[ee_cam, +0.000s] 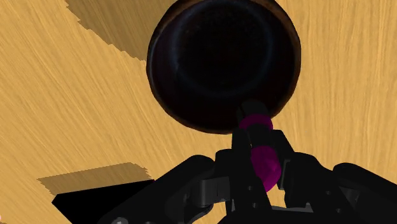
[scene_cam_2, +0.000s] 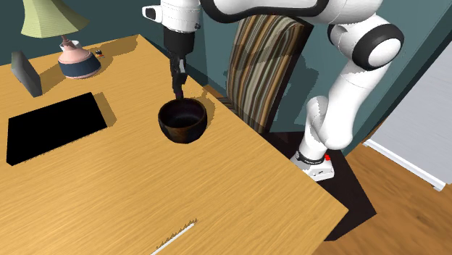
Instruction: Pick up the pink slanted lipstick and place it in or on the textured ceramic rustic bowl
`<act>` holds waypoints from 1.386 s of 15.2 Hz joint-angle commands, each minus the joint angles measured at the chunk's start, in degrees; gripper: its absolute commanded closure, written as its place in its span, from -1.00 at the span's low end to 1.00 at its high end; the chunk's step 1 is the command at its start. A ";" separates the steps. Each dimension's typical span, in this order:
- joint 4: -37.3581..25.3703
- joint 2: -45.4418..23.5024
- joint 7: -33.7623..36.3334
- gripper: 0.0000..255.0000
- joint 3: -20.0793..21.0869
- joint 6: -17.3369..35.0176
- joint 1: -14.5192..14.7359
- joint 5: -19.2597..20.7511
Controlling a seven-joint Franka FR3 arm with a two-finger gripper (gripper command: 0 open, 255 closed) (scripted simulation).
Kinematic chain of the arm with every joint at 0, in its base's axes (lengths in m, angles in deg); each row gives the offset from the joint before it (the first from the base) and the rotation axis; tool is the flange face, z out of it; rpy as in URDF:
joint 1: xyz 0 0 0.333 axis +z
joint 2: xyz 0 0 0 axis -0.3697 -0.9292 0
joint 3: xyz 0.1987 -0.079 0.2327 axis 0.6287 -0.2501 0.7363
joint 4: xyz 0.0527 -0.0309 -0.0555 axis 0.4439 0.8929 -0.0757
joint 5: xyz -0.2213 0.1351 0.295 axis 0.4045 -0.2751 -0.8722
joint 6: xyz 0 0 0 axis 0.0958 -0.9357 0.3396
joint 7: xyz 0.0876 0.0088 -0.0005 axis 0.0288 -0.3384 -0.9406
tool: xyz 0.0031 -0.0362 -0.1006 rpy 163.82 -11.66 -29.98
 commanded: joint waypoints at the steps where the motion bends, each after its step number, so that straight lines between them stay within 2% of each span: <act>1: -1.99 -1.95 -2.26 1.00 -1.29 -0.19 -0.89 -0.20; 15: 12.21 0.93 -3.07 1.00 -1.21 11.11 -0.84 -0.48; 21: 12.45 0.95 -3.09 1.00 -1.20 11.32 -0.84 -0.49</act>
